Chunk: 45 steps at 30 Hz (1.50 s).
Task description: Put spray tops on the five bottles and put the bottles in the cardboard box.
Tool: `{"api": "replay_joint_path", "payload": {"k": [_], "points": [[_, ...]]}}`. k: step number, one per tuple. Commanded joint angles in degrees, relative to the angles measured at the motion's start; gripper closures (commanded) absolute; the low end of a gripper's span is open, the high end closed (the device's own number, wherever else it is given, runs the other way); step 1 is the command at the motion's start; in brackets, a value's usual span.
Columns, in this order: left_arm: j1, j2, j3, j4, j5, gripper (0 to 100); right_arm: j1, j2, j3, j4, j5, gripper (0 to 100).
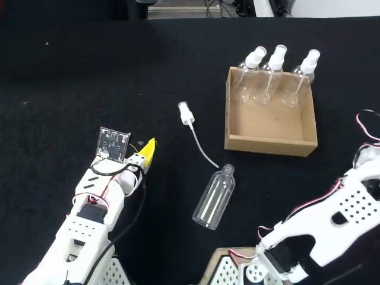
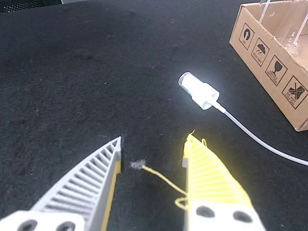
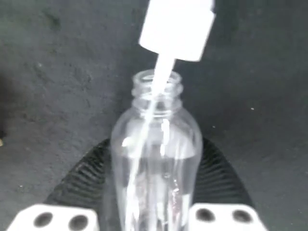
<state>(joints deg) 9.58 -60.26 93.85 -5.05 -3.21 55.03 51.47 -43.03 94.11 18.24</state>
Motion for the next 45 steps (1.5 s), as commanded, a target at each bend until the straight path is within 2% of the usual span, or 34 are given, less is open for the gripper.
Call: {"api": "replay_joint_path", "payload": {"k": [1, 9, 19, 36, 45], "points": [[0.6, -0.4, -1.1, -1.4, -0.5, 79, -2.5, -0.6, -0.4, -0.6, -0.2, 97.9], [0.6, -0.4, -1.0, -1.4, -0.5, 79, -4.7, -0.9, -1.2, 0.1, 0.2, 98.8], [0.5, -0.4, -1.1, -1.4, -0.5, 79, -4.4, -0.7, 3.3, -18.2, 10.0, 98.8], [0.5, -0.1, -1.1, -1.4, -0.5, 79, -1.6, -0.9, 15.7, -41.3, 9.8, 98.8], [0.6, -0.1, -1.1, -1.4, -0.5, 79, -1.1, -1.0, 17.7, -44.3, 3.9, 98.8]]}}
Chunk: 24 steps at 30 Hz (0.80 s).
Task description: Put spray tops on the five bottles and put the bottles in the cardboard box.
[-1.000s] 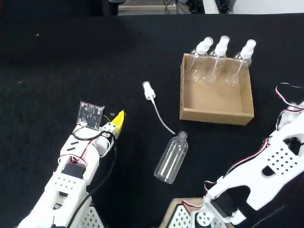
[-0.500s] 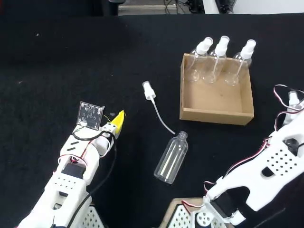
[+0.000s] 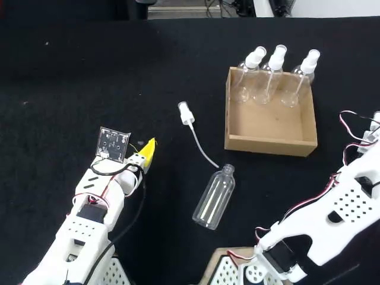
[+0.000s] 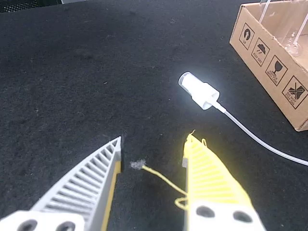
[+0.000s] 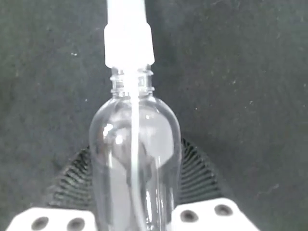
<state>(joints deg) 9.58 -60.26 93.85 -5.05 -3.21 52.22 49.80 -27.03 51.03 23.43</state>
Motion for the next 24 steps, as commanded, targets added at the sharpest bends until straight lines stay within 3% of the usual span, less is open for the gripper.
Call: {"api": "replay_joint_path", "payload": {"k": [1, 7, 12, 24], "points": [[0.6, 0.0, -1.1, -1.4, -0.5, 79, 1.6, 0.7, 1.7, -1.2, -1.3, 98.8], [0.6, 0.0, -1.1, -1.4, -0.5, 79, 2.5, -2.6, 3.9, -3.7, -3.8, 98.8], [0.7, 0.0, -1.1, -1.4, -0.5, 79, 3.0, -11.9, 14.5, -9.3, -3.7, 98.8], [0.6, -0.1, -1.1, -1.4, -0.5, 79, -1.9, -45.1, 65.8, -50.0, -4.0, 98.8]]}}
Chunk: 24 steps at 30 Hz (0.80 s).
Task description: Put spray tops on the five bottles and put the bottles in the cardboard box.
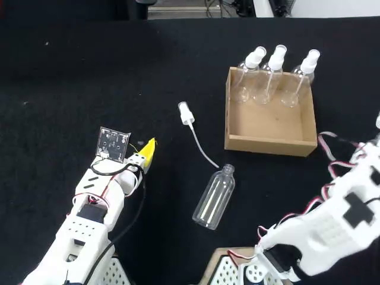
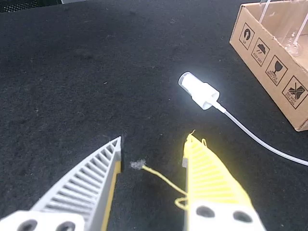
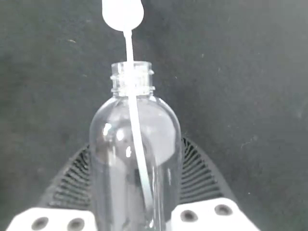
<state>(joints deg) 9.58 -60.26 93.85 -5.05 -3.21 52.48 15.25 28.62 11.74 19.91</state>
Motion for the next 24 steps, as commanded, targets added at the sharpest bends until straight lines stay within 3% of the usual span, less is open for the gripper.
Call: {"api": "replay_joint_path", "payload": {"k": [1, 14, 19, 24], "points": [[0.6, -0.1, -1.1, -1.4, -0.5, 79, -2.7, -12.9, 13.7, -13.9, -0.6, 98.8], [0.8, -0.2, -0.9, -1.4, -0.5, 79, -0.2, -27.1, 36.7, -38.0, -0.9, 98.8], [0.8, -0.2, -0.9, -1.4, -0.5, 79, 3.0, -33.3, 43.1, -46.6, -7.9, 98.8], [0.8, 0.0, -0.9, -1.4, -0.5, 79, 2.8, -39.6, 45.7, -47.6, -10.1, 98.7]]}}
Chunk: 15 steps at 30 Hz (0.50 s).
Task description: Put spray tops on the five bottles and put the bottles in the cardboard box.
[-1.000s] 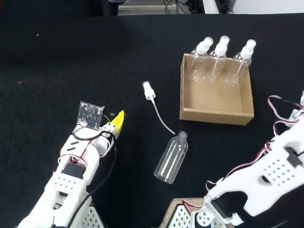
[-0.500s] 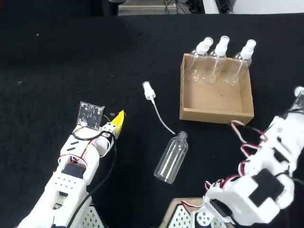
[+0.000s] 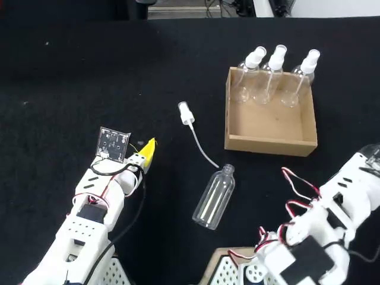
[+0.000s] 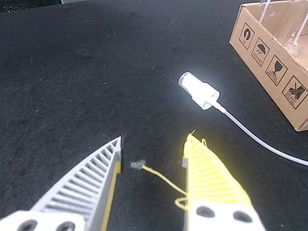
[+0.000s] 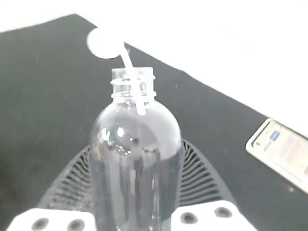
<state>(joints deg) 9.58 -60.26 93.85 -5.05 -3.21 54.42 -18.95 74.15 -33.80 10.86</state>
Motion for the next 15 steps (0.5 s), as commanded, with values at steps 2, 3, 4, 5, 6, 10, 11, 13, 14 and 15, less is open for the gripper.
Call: {"api": "replay_joint_path", "payload": {"k": [2, 3, 4, 5, 6, 10, 11, 13, 14, 15], "points": [[0.8, -0.2, -0.8, -1.4, -0.5, 79, 0.4, -7.7, 0.5, -1.7, -1.1, 98.7], [0.8, -0.2, -0.8, -1.4, -0.5, 79, 0.3, -8.8, 0.8, -1.7, -1.1, 98.7], [0.8, -0.3, -0.8, -1.4, -0.5, 79, 0.3, -10.1, 1.2, -1.8, -1.1, 98.7], [0.8, -0.3, -0.8, -1.4, -0.5, 79, 0.2, -11.4, 1.5, -1.8, -1.1, 98.8], [0.8, -0.3, -0.8, -1.4, -0.5, 79, 0.1, -12.8, 1.9, -1.8, -1.1, 98.8], [0.8, -0.3, -0.8, -1.4, -0.5, 79, 0.5, -19.5, 4.1, -2.1, -7.1, 98.8], [0.8, -0.3, -0.8, -1.4, -0.5, 79, 0.5, -21.5, 4.7, -2.1, -8.4, 98.7], [0.8, -0.3, -0.8, -1.4, -0.5, 79, 0.1, -25.9, 6.1, -2.0, -9.8, 98.7], [0.8, -0.3, -0.8, -1.4, -0.5, 79, 0.0, -28.3, 6.9, -1.8, -9.9, 98.7], [0.8, -0.3, -0.8, -1.4, -0.5, 79, -0.4, -30.8, 7.8, -1.8, -10.0, 98.7]]}}
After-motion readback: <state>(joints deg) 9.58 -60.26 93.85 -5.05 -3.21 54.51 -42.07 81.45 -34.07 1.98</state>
